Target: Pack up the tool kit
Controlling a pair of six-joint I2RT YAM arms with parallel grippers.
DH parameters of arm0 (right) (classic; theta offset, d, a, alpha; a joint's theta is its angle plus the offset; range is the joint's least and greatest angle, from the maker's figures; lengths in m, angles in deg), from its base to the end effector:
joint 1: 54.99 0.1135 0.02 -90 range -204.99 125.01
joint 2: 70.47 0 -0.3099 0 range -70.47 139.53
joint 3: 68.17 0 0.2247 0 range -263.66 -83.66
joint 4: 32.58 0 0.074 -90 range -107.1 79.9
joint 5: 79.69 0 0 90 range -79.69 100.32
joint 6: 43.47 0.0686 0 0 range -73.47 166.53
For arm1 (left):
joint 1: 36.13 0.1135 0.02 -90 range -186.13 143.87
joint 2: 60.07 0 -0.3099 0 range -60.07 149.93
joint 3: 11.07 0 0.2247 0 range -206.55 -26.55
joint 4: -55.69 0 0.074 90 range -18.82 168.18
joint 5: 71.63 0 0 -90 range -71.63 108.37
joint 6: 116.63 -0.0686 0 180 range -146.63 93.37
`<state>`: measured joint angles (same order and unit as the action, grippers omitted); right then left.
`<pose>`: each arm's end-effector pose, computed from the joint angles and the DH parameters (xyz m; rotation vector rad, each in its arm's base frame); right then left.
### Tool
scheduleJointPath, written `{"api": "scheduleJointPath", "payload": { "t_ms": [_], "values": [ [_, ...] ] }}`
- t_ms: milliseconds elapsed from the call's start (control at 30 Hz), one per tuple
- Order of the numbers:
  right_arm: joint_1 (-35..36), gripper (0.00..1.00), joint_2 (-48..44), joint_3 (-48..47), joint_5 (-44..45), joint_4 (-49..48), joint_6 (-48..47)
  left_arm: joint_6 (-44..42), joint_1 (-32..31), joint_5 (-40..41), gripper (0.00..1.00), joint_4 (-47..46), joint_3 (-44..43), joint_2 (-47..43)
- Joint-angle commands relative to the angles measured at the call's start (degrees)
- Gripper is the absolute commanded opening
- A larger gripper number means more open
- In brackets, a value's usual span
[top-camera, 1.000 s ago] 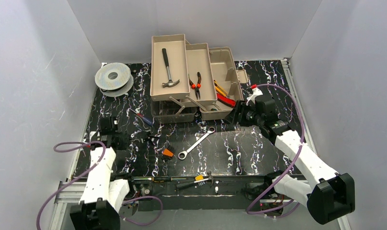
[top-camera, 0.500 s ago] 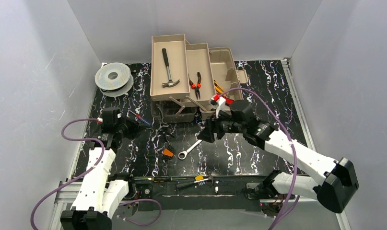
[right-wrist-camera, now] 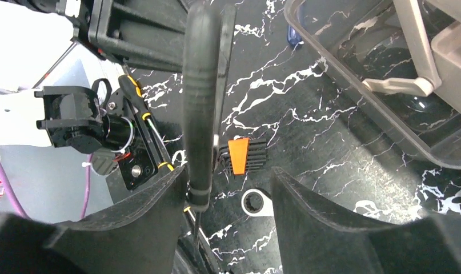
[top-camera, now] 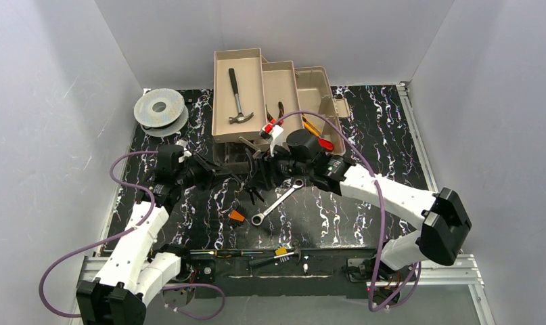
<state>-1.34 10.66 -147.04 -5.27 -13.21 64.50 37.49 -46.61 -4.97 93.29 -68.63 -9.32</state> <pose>0.1790 0.2743 0.3592 -0.8240 1.9274 1.0610 0.1570 -0.0567 0.3100 -0.7917 2.1602 -1.1622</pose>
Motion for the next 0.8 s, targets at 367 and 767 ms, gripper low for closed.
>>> {"api": "scheduleJointPath", "payload": {
  "t_ms": [367, 767],
  "values": [
    [1.4, 0.01, -1.5, -2.3, 11.5, -0.6, 0.6, -5.7, -1.5, -0.2, 0.97, -1.7, 1.6, -5.9],
    [-13.1, 0.01, -18.8, 0.0, 31.0, 11.0, -1.1, -24.4, -2.9, 0.8, 0.98, 4.3, 0.6, -2.4]
  ]
}}
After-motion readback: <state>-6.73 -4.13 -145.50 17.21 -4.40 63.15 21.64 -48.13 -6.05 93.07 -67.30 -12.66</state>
